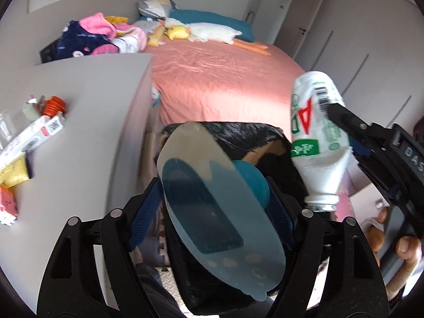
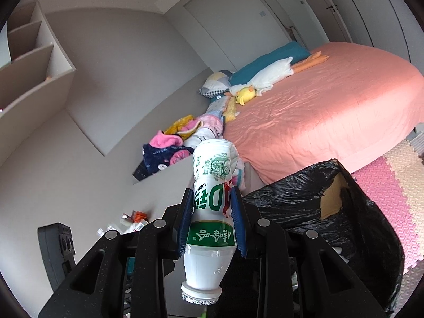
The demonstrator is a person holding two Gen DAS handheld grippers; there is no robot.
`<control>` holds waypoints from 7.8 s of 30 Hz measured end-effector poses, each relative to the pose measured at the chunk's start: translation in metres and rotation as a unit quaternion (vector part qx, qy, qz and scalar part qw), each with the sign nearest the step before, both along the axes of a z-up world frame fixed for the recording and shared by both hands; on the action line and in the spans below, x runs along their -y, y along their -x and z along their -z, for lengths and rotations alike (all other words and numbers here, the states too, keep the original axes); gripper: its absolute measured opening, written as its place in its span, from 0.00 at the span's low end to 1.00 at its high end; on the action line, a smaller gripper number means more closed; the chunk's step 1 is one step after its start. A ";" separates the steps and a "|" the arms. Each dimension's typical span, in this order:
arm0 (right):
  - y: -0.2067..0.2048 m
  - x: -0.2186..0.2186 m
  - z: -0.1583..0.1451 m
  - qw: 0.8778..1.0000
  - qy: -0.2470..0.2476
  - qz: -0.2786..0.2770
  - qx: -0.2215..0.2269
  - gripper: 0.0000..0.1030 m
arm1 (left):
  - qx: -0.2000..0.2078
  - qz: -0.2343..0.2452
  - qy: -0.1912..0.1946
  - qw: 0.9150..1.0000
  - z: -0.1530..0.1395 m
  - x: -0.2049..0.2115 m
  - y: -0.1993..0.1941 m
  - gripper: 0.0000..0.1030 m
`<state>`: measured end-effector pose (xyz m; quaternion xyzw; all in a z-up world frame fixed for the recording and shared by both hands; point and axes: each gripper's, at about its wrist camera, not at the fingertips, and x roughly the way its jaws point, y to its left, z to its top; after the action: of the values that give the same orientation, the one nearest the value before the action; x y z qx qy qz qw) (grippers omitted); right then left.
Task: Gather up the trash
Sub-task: 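Carry the milk bottle and blue lid over the black trash bag, then open both tools to drop the bottle and lid into the trash bag, then return to the desk and grasp the pink letter-A block with the left tool, then grasp the yellow snack bag with the right tool and lift it, then carry the pink block and yellow snack bag over the black trash bag, then open both tools to drop the block and snack bag into the trash bag, then move both tools back to the desk toward the clear jar and orange cups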
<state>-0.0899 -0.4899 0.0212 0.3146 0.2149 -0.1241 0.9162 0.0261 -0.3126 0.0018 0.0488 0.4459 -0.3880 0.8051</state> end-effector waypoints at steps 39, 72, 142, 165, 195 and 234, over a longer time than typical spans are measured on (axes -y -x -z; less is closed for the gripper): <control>-0.071 -0.103 0.020 0.996 0.040 -0.080 -0.030 0.86 | 0.028 -0.162 -0.027 0.986 0.012 -0.149 -0.050 0.94; -0.149 -0.197 0.039 0.972 0.074 -0.213 -0.071 0.86 | -0.002 -0.307 -0.098 0.947 0.052 -0.240 -0.110 0.72; -0.208 -0.300 0.037 0.906 0.166 -0.368 -0.124 0.22 | 0.009 -0.326 -0.042 0.944 0.010 -0.302 -0.091 0.40; -0.137 -0.189 0.016 0.941 0.147 -0.288 -0.105 0.22 | 0.019 -0.229 -0.030 0.973 -0.002 -0.183 -0.055 0.40; -0.066 -0.052 0.002 0.978 0.114 -0.137 -0.109 0.23 | 0.016 -0.041 -0.032 0.999 -0.002 -0.027 -0.005 0.41; -0.107 -0.086 0.010 0.980 0.125 -0.106 -0.113 0.90 | 0.016 -0.076 -0.015 0.997 0.008 -0.101 -0.041 0.94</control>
<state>0.0169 -0.4041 0.0114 0.1567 0.3316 -0.0870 0.9262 0.0675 -0.2113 -0.0062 0.0333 0.4412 -0.3184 0.8383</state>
